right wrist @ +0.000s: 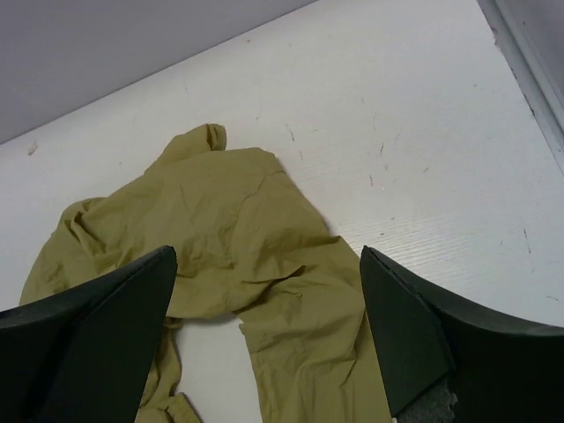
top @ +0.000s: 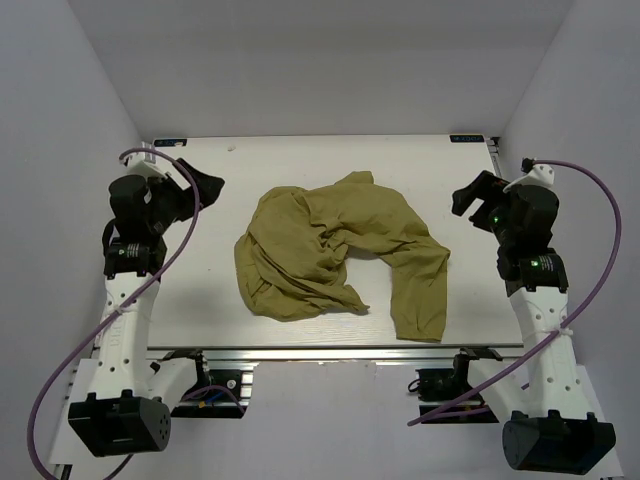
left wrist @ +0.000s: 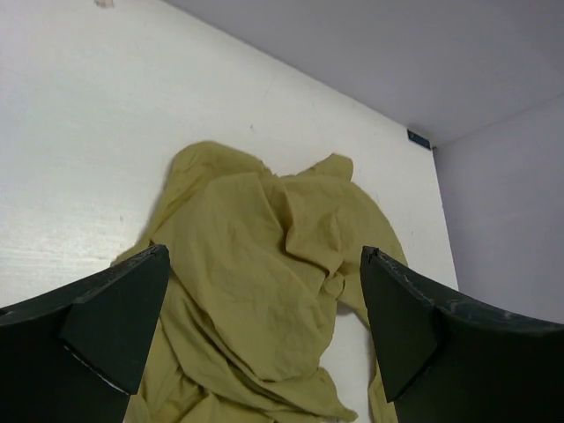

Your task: Zip up the jacket

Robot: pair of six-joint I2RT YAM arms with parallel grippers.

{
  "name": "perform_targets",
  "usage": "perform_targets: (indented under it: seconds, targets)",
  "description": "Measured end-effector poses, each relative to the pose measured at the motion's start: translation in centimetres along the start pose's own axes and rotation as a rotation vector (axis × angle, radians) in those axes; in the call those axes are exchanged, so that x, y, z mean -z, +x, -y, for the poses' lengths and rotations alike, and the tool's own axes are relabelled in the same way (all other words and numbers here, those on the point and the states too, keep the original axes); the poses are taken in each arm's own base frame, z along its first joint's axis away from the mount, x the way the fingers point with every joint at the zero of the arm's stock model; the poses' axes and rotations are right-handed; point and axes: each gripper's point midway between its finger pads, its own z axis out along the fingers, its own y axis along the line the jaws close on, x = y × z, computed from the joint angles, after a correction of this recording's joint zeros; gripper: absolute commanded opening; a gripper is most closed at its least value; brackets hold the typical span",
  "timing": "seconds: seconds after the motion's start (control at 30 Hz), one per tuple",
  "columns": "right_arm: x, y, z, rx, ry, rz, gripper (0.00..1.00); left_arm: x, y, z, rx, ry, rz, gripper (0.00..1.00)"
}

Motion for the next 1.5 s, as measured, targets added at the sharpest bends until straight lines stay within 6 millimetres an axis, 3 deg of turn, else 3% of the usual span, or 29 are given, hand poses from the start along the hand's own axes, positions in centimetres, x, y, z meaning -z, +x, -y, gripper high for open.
perform_targets:
  seconds: [0.17,0.3,0.47,0.63,0.73,0.9,0.93,1.03,1.07,1.1,1.13,1.17,1.23,1.27,1.3,1.4,1.5]
  targets:
    - [0.1,0.2,-0.5,-0.01,-0.037,0.01,0.89,-0.8,3.5,-1.3,0.032,0.01,-0.101,0.98]
    - [-0.6,2.0,-1.3,-0.009,-0.105,-0.041,0.89,-2.0,8.9,-0.9,0.03,0.029,-0.245,0.98]
    - [-4.4,4.7,-2.9,0.03,-0.162,-0.202,0.89,-3.1,17.3,3.6,-0.082,0.118,-0.472,0.98]
    - [-8.5,9.8,-4.2,0.195,-0.07,-0.396,0.89,-4.5,23.3,4.9,-0.201,0.111,-0.629,0.98]
    - [-10.7,12.5,-2.8,0.256,0.012,-0.478,0.9,-5.6,25.4,5.3,-0.255,0.11,-0.681,0.98]
    - [-11.9,17.8,1.3,0.326,0.154,-0.648,0.89,-6.7,29.7,4.0,-0.327,0.071,-0.798,0.98]
    - [-11.8,18.6,2.0,0.338,0.175,-0.672,0.89,-6.7,30.7,3.6,-0.338,0.058,-0.826,0.95]
    - [-11.1,20.9,3.6,0.362,0.208,-0.734,0.89,-6.6,33.2,2.0,-0.362,0.005,-0.903,0.43]
    - [-10.6,21.5,3.9,0.365,0.213,-0.756,0.88,-6.5,33.7,1.5,-0.367,-0.011,-0.92,0.25]
    - [-10.3,22.2,4.2,0.364,0.213,-0.775,0.82,-6.5,34.0,1.1,-0.376,-0.027,-0.931,0.0]
    - [-10.0,22.7,4.4,0.366,0.211,-0.789,0.75,-6.6,34.0,0.9,-0.381,-0.042,-0.934,0.0]
    - [-9.7,23.2,4.5,0.365,0.206,-0.805,0.57,-6.8,33.9,0.8,-0.392,-0.051,-0.928,0.0]
    - [-9.0,24.3,4.5,0.352,0.184,-0.838,0.38,-7.2,33.1,1.2,-0.401,-0.05,-0.899,0.0]
    - [-8.8,24.7,4.4,0.345,0.171,-0.851,0.13,-7.5,32.4,1.6,-0.402,-0.045,-0.873,0.0]
    - [-8.6,25.0,4.2,0.342,0.152,-0.864,0.0,-7.7,31.6,2.3,-0.4,-0.032,-0.842,0.0]
    - [-8.3,25.2,3.1,0.308,0.096,-0.875,0.0,-7.5,28.2,4.7,-0.398,0.025,-0.732,0.0]
    - [-8.0,23.4,1.5,0.288,0.04,-0.822,0.0,-6.4,23.4,8.1,-0.388,0.113,-0.584,0.0]
